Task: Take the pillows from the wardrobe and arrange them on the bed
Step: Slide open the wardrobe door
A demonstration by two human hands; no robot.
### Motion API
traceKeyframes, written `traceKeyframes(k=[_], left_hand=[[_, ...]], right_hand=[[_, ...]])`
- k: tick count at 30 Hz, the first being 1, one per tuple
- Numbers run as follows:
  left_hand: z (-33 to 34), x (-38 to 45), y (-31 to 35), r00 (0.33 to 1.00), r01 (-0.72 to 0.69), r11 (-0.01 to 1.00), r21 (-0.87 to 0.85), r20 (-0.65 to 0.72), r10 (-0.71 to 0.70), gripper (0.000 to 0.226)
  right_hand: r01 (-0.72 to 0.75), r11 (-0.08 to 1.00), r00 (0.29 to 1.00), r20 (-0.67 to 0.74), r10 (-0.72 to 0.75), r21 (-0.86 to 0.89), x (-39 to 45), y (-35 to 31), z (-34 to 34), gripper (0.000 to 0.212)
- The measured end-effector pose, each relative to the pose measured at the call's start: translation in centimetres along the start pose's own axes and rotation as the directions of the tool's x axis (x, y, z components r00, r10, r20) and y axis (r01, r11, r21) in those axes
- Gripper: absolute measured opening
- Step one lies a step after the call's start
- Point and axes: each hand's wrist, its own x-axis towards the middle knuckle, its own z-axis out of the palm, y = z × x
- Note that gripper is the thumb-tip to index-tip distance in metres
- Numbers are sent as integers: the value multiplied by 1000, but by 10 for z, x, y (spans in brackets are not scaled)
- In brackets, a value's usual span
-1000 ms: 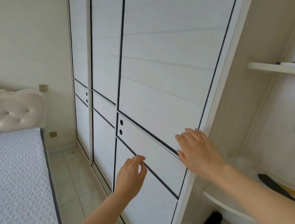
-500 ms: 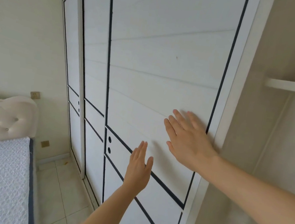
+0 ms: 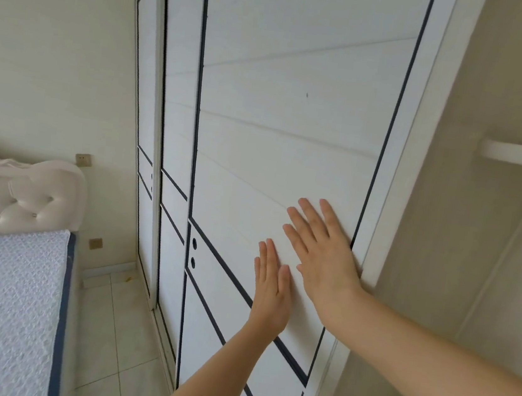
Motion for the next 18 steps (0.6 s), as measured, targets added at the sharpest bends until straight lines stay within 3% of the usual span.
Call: traceKeyframes(k=[4, 18], left_hand=[[9, 6, -1, 997, 10, 1000, -12, -74, -10, 50], [-7, 53, -44, 989, -25, 1000, 11, -144, 26, 52]], right_hand=[[-14, 999, 1000, -7, 14, -39, 8, -6, 2, 75], [-37, 997, 999, -30, 35, -67, 63, -28, -1, 79]])
